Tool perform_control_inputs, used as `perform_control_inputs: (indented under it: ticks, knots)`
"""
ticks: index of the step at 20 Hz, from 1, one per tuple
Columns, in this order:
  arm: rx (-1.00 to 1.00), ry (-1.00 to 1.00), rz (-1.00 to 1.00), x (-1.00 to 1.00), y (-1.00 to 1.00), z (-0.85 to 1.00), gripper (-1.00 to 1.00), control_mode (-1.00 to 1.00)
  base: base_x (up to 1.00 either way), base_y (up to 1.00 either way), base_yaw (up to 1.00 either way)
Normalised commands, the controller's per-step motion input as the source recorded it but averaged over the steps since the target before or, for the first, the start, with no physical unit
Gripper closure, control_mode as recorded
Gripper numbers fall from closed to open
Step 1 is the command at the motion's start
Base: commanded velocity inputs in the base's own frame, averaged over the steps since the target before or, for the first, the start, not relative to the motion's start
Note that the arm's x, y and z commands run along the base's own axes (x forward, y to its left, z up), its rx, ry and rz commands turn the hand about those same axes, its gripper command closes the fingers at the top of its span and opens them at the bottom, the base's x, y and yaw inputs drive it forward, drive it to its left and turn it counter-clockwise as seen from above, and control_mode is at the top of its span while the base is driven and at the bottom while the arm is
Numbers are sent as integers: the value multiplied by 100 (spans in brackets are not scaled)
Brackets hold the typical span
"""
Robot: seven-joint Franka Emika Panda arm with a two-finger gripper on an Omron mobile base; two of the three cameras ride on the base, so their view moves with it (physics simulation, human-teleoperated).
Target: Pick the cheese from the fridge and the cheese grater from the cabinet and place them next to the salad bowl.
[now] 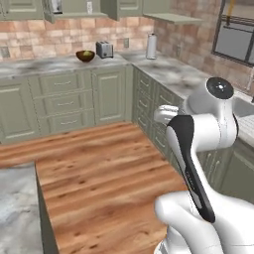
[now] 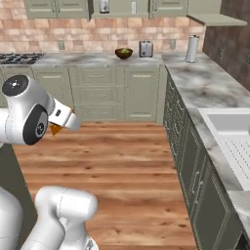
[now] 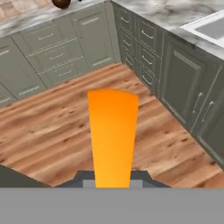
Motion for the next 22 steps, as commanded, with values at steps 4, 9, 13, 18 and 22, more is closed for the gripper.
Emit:
perform_control_inputs:
  ticks: [4,9,13,18,22]
  knots:
    - [0,0,0,0,0,0,100,100,80,-14,12]
    - [0,0,0,0,0,0,100,100,78,-16,12]
    - [0,0,0,0,0,0,100,100,76,-18,12]
    - [0,0,0,0,0,0,100,100,74,-20,13]
    - [0,0,0,0,0,0,100,100,73,-23,12]
